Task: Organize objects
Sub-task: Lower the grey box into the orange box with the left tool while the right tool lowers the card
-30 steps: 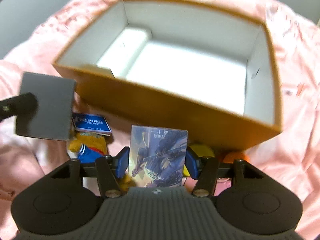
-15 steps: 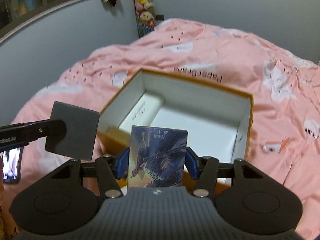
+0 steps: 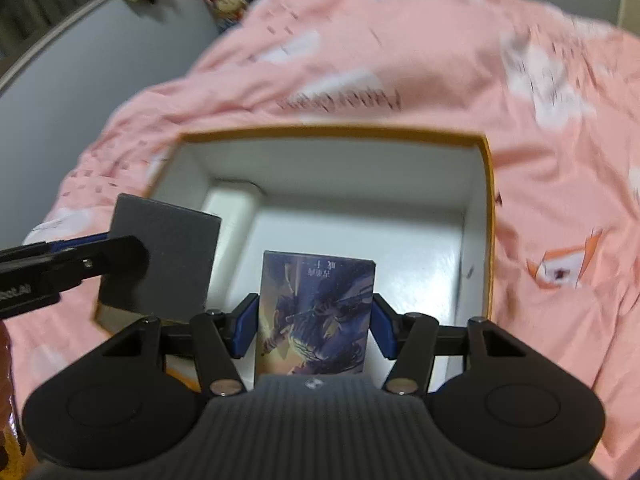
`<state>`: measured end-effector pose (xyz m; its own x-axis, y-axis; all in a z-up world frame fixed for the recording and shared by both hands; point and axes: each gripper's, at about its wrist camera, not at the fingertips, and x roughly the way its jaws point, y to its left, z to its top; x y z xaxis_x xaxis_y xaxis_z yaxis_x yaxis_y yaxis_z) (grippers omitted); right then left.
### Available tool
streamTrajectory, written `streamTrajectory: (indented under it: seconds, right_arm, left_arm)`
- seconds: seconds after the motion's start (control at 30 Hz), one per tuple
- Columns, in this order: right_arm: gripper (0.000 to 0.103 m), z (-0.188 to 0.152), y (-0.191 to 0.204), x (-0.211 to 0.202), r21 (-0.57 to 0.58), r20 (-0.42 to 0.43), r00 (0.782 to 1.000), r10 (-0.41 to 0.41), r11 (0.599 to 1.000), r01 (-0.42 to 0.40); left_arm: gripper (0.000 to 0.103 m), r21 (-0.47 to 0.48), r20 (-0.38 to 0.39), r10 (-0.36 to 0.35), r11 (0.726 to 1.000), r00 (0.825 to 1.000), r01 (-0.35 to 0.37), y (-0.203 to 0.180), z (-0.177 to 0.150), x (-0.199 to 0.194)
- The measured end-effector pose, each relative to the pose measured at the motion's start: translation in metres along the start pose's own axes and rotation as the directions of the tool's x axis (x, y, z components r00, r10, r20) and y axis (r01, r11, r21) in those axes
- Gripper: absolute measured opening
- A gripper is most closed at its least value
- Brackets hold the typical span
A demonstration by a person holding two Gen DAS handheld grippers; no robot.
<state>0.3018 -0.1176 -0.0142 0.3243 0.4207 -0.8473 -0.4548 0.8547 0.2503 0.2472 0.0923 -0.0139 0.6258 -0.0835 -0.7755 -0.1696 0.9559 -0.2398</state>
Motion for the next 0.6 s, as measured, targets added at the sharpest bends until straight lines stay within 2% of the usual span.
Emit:
streamTrajectory:
  seconds: [0.13,0.33,0.5,0.6]
  right_arm:
    - [0.060,0.010,-0.014,0.028,0.034,-0.053,0.999,0.006,0.999,-0.004]
    - [0.060,0.027,-0.018,0.057,0.032,-0.080,0.997,-0.006,0.999,0.008]
    - [0.060,0.037,-0.019,0.071,0.020,-0.092,0.996,-0.019,1.000,0.021]
    - [0.060,0.040,-0.021,0.076,0.024,-0.102,0.995,-0.021,0.999,0.023]
  left_arm:
    - [0.043,0.022,-0.072,0.013,1.000,0.997,-0.012,0.000,0.010,0.041]
    - [0.044,-0.017,-0.126,0.015,1.000,0.992,-0.017,0.013,0.030,0.087]
    - [0.044,-0.049,-0.123,-0.013,0.999,0.992,0.007,0.021,0.035,0.104]
    - [0.045,-0.035,-0.119,-0.020,0.999,0.993,0.016,0.022,0.038,0.106]
